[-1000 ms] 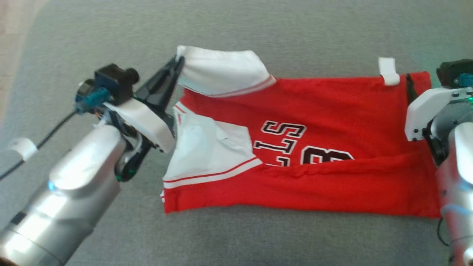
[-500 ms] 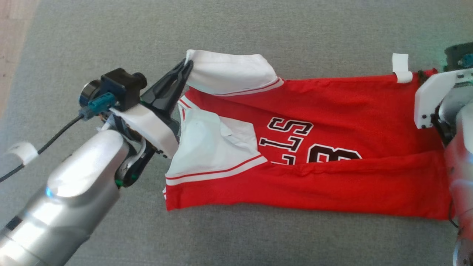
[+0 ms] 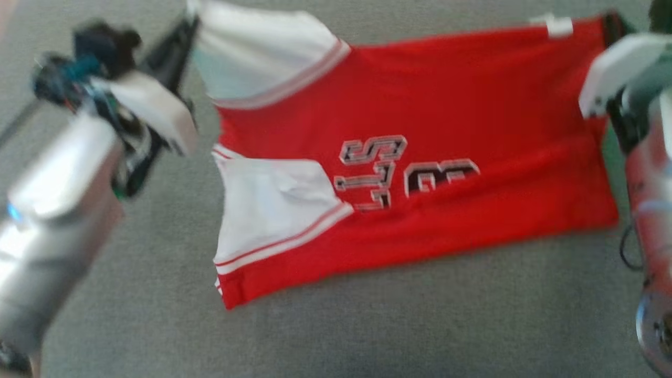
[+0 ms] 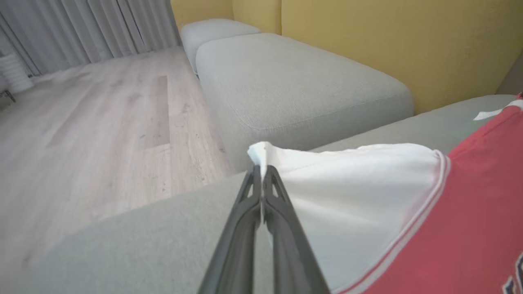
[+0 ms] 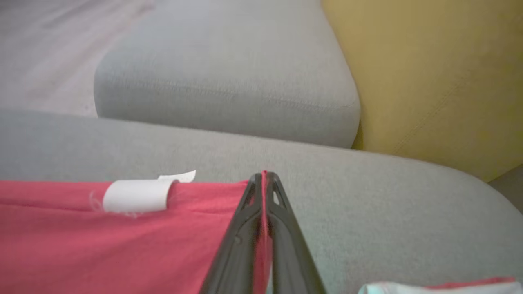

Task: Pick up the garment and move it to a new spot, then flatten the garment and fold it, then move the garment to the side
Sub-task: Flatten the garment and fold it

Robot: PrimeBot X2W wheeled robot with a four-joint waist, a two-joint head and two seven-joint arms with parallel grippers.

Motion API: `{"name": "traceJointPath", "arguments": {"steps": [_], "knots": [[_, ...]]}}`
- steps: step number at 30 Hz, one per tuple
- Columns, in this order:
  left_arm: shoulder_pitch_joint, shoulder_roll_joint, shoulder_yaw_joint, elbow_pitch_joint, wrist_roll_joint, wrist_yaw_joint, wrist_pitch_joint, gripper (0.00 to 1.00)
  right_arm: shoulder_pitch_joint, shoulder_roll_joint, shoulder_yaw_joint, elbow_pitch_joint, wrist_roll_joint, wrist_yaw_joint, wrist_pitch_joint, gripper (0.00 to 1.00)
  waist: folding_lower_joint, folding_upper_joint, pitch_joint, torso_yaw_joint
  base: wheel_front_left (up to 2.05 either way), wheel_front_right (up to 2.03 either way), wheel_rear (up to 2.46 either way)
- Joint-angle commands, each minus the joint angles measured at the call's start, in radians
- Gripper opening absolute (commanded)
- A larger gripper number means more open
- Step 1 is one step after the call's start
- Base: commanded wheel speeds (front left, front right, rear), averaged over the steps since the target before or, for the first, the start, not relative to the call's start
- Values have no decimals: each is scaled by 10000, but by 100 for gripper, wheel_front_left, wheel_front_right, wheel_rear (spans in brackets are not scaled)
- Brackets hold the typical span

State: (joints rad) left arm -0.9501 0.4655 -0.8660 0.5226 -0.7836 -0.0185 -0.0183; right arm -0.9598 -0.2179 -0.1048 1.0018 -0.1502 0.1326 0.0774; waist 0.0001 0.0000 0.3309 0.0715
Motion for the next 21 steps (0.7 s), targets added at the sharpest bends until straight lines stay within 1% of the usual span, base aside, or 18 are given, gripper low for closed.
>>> {"name": "traceJointPath", "arguments": {"steps": [1,7,12,17,21], "knots": [[-856,397,572,75,181,-4,-9,0,-437,130,191,-286,178,-19,-170,0,-1,0,94,-159,0,0,0],[-2245,238,670,1680,581,-82,-352,0,-1266,483,633,-201,972,-19,-746,0,-1,0,347,-665,0,0,0],[-2990,-83,732,2680,838,-39,-1101,0,-1515,519,773,-74,1648,-19,-1216,0,-1,0,466,-775,0,0,0],[-2917,-421,426,3409,942,-435,-1409,0,-1240,424,1374,198,2333,-19,-1420,0,-1,0,322,-617,0,0,0],[-2383,-568,202,3687,848,-706,-1569,0,-762,129,1927,294,3158,-19,-1455,0,-1,0,-26,-402,0,0,0]]}}
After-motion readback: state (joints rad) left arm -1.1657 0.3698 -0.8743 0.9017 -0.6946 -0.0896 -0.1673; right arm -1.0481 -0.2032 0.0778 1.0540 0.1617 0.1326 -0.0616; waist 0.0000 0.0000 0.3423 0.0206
